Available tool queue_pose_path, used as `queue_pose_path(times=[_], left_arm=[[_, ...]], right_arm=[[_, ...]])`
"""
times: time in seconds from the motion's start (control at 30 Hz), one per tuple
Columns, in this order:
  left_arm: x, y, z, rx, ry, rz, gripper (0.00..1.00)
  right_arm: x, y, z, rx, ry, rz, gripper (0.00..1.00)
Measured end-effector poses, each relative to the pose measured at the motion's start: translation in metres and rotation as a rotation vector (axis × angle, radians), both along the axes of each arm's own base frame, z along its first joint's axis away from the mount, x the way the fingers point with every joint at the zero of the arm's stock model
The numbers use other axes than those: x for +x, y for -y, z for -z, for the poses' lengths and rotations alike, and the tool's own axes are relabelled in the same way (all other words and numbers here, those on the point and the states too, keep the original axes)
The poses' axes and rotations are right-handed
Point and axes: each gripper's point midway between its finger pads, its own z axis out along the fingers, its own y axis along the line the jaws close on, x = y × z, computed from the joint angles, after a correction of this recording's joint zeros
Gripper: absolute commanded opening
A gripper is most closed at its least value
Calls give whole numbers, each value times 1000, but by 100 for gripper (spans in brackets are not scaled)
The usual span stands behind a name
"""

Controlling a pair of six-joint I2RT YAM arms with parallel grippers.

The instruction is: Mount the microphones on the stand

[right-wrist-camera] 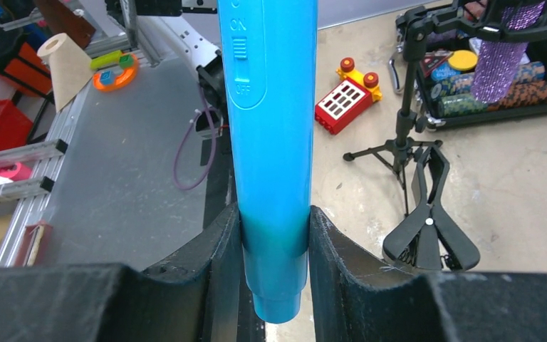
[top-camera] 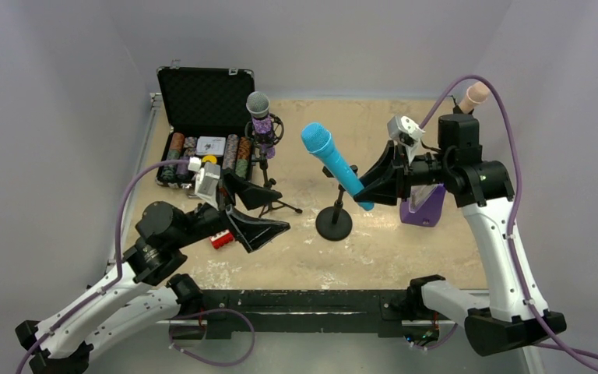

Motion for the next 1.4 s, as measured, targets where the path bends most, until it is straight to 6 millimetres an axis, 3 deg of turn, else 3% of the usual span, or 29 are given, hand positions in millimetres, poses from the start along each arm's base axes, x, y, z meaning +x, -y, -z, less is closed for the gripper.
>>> queue_pose_path(times=[0.33, 0.87, 1.13, 1.4], left_arm=[[1, 9, -11, -43, 81, 28, 100], [18, 36, 4, -7, 50, 50, 100], [21, 62, -9, -13, 76, 76, 99], [40, 59, -24, -49, 139, -49, 88]], right_arm=[[-12, -9, 11, -1, -18, -57, 0], [-18, -19, 13, 2, -18, -112, 0], [-18, -25, 18, -6, -42, -136, 0], [-20, -26, 18, -7, -42, -144, 0]])
